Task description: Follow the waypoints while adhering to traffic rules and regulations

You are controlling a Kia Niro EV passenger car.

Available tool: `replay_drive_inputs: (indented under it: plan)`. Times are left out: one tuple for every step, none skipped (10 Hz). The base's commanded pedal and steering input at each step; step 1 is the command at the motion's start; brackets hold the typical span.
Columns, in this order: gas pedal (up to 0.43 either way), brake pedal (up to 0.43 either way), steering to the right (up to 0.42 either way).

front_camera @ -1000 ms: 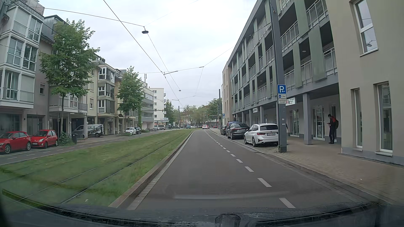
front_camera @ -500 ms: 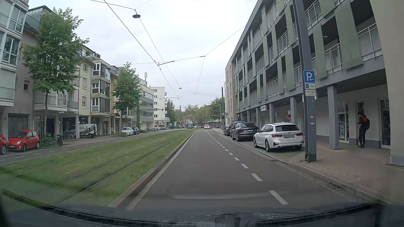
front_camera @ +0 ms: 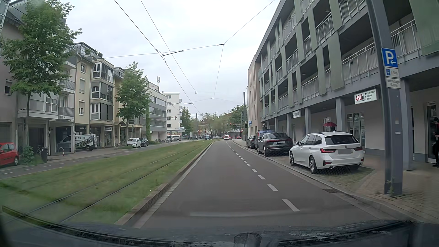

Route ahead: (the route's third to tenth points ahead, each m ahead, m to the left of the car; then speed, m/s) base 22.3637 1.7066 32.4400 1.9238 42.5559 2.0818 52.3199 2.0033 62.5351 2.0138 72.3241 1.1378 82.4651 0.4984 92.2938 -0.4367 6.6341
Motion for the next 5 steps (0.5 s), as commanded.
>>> replay_drive_inputs:
  plan:
    - [0.059,0.000,-0.010]
    - [0.059,0.000,-0.010]
    - [0.059,0.000,-0.010]
    - [0.059,0.000,-0.010]
    - [0.059,0.000,-0.010]
